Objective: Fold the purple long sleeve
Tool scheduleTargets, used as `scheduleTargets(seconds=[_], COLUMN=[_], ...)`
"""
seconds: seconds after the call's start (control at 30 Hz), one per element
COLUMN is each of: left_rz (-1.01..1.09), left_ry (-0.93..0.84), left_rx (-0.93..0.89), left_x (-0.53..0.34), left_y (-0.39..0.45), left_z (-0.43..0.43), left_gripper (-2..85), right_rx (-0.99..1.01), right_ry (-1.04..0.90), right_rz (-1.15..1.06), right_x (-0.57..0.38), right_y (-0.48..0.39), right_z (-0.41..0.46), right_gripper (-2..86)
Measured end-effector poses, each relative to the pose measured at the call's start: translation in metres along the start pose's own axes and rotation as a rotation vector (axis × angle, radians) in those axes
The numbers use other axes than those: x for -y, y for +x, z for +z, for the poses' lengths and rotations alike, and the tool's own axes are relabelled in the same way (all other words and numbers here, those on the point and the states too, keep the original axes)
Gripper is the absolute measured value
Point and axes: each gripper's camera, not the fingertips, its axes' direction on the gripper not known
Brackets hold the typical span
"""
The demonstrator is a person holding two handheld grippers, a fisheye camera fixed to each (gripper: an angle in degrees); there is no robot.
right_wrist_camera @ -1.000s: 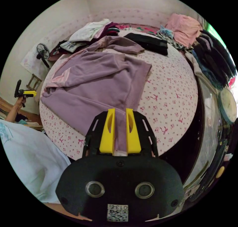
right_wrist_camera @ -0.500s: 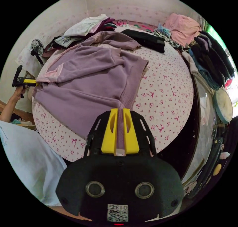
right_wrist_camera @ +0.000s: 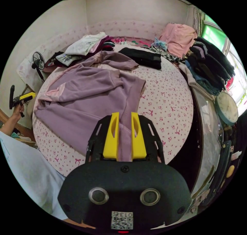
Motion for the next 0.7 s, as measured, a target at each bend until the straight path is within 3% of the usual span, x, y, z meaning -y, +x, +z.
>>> scheduleTargets(seconds=[0.1, 0.23, 0.4, 0.57, 0.7], left_rz=[0.186, 0.231, 0.073, 0.082, 0.093], left_ry=[-0.091, -0.211, -0.190, 0.010, 0.006], left_rx=[-0.090, 0.078, -0.029, 0.203, 0.211], left_x=[0.002, -0.007, -0.014, -0.029, -0.033], left_y=[0.054, 0.092, 0.079, 0.098, 0.103], left_z=[0.030, 0.088, 0.091, 0.051, 0.059], left_gripper=[3.2, 0.7, 0.6, 6.9, 10.4], right_rx=[0.067, 0.162, 0.258, 0.360, 0.416], right_ry=[0.007, 0.001, -0.029, -0.059, -0.102], right_rz=[0.002, 0.040, 0.130, 0.237, 0.320], right_x=[0.015, 0.041, 0.075, 0.087, 0.081], right_y=[-0.002, 0.007, 0.036, 0.070, 0.091], right_z=[0.018, 0.043, 0.079, 0.104, 0.122], right_gripper=[7.6, 7.6, 10.1, 12.4, 12.3])
